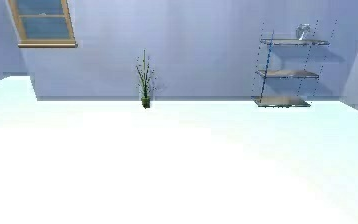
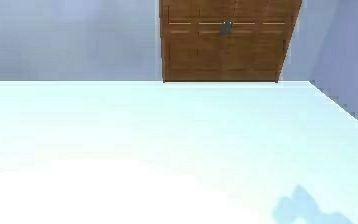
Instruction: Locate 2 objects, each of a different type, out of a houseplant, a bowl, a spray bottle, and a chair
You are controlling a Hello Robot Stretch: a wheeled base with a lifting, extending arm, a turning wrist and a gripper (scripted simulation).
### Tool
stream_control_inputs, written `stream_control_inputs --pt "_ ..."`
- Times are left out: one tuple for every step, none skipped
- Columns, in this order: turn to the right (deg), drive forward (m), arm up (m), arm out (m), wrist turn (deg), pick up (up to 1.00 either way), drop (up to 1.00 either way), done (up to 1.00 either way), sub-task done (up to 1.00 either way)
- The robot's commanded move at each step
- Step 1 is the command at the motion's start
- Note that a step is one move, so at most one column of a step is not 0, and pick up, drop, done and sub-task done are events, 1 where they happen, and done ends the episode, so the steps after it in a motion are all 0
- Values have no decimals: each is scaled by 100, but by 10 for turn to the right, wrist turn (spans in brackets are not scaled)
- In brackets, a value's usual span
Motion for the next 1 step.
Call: stream_control_inputs --pt "-450 0 0 0 0 0 0 0 0"
